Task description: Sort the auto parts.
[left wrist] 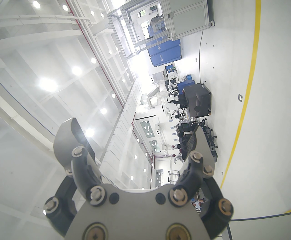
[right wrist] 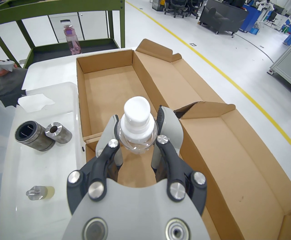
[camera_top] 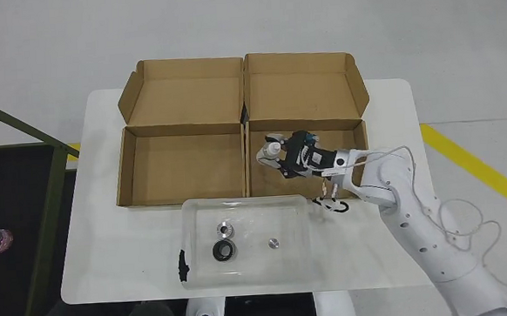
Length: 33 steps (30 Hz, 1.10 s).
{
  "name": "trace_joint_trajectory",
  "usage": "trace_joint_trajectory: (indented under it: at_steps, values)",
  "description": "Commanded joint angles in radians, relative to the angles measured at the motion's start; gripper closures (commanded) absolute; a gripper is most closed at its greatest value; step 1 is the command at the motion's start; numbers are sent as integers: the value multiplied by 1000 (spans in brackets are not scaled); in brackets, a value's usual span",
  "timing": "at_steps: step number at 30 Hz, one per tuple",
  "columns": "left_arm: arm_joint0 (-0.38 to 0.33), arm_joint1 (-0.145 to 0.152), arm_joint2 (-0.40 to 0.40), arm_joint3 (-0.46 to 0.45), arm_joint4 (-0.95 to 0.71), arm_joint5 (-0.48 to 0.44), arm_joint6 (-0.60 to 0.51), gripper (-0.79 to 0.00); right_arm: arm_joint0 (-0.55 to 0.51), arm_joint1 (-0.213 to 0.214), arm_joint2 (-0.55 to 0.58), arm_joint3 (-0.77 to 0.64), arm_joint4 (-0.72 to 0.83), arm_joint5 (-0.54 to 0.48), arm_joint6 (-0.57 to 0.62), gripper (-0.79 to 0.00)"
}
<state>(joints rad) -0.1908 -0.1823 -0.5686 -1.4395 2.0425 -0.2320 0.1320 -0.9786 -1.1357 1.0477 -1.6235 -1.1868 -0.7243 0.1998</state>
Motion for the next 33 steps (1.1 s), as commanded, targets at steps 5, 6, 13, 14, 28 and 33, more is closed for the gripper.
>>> trace_joint_trajectory:
  at_steps: [5, 6, 13, 14, 28, 33]
  values:
    - [0, 0, 0, 0, 0, 0, 0, -785, 58, -16, -48, 99, 12, 24, 32, 0]
    - [0, 0, 0, 0, 0, 0, 0, -785, 66, -19, -57, 116, 11, 28, 37, 0]
    - [0, 0, 0, 0, 0, 0, 0, -785, 110, -39, -104, 208, -2, 75, 35, 0]
    - [0, 0, 0, 0, 0, 0, 0, -785, 115, -42, -109, 220, -3, 81, 31, 0]
    - [0, 0, 0, 0, 0, 0, 0, -785, 140, -58, -134, 257, -35, 89, -6, -785]
    - [0, 0, 0, 0, 0, 0, 0, -785, 116, -44, -97, 182, -63, 53, 6, -785]
